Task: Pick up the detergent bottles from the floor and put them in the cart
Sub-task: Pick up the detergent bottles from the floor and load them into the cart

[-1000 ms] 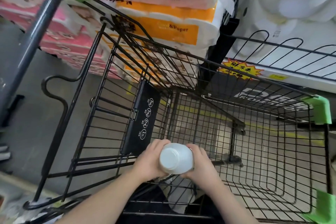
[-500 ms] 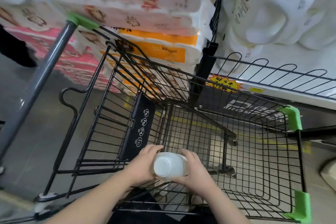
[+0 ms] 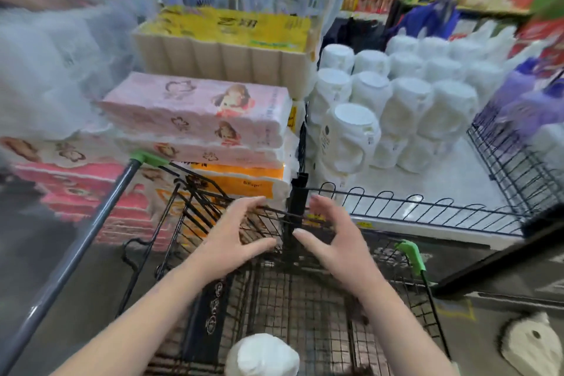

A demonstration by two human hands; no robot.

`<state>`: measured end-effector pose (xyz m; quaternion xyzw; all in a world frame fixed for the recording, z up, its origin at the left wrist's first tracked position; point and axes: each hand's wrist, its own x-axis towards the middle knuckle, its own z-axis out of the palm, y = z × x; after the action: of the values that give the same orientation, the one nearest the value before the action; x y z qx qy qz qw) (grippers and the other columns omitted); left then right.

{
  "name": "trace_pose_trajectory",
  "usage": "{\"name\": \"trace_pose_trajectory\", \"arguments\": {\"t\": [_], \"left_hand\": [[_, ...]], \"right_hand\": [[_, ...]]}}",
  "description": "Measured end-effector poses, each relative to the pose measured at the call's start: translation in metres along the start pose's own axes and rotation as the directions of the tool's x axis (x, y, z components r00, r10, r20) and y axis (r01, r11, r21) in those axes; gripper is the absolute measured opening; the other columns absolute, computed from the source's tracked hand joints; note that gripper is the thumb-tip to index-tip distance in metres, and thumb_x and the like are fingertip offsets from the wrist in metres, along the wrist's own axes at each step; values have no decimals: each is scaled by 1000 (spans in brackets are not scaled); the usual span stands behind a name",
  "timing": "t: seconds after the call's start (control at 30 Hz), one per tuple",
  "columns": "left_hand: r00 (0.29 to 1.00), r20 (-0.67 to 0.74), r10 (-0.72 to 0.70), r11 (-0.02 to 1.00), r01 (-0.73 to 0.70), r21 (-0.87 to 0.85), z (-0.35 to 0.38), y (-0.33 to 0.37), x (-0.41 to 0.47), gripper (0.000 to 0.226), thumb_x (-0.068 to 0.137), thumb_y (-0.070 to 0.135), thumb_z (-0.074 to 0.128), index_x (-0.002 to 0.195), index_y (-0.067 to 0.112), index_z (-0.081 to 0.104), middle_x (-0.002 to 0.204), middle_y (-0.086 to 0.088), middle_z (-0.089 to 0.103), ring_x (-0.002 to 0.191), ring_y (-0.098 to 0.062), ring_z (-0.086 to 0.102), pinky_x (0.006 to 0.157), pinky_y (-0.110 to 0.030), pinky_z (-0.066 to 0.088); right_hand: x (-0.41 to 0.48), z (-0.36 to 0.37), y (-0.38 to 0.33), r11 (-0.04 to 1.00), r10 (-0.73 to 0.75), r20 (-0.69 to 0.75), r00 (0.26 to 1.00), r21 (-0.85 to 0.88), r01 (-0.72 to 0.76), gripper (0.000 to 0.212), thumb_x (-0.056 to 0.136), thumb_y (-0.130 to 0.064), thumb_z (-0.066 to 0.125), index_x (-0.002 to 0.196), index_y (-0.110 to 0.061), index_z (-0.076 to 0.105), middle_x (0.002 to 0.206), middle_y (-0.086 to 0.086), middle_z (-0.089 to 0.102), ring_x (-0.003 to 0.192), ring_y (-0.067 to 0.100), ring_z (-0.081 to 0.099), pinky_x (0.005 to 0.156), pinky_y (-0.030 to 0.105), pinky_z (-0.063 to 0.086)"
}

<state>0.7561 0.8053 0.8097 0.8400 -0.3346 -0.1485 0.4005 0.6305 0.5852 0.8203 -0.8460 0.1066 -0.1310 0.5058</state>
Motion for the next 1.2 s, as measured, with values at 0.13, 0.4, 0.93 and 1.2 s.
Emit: {"name": "trace_pose_trajectory", "arguments": {"t": [0.13, 0.4, 0.93, 1.2], "left_hand": [[984, -79, 162, 981, -169, -99, -32, 65, 22, 66, 91, 63, 69, 149, 51, 39, 150, 34, 42, 139, 11, 44, 121, -34, 42], [866, -77, 494, 813, -491, -313, -41, 167, 48, 67, 89, 54, 71, 149, 39, 47, 151, 26, 52, 144, 3, 47, 115, -19, 43], [648, 127, 751, 634, -652, -417, 69, 302, 34, 70, 90, 48, 76, 151, 30, 47, 153, 18, 53, 146, -5, 49, 121, -29, 42], [560, 215, 800, 586, -653, -480, 184, 404, 13, 68, 92, 43, 76, 151, 24, 48, 152, 16, 54, 146, -3, 48, 121, -32, 42]], "right_hand": [[2, -49, -64, 990, -135, -205, 969, 17, 141, 61, 90, -30, 84, 143, -34, 54, 135, -20, 66, 132, -1, 59, 114, 17, 42], [-46, -97, -127, 984, -175, -435, 883, -36, 176, 64, 87, -40, 84, 143, -35, 53, 138, -14, 67, 135, 9, 60, 115, 31, 44], [-180, -210, -119, 992, -125, -762, 636, -88, 90, 58, 88, -41, 78, 141, -39, 54, 138, -12, 67, 135, 7, 59, 119, 39, 44], [-292, -304, -75, 998, -63, -878, 475, -59, 23, 58, 90, -36, 79, 143, -32, 55, 135, -12, 68, 134, 9, 60, 119, 46, 44]]}}
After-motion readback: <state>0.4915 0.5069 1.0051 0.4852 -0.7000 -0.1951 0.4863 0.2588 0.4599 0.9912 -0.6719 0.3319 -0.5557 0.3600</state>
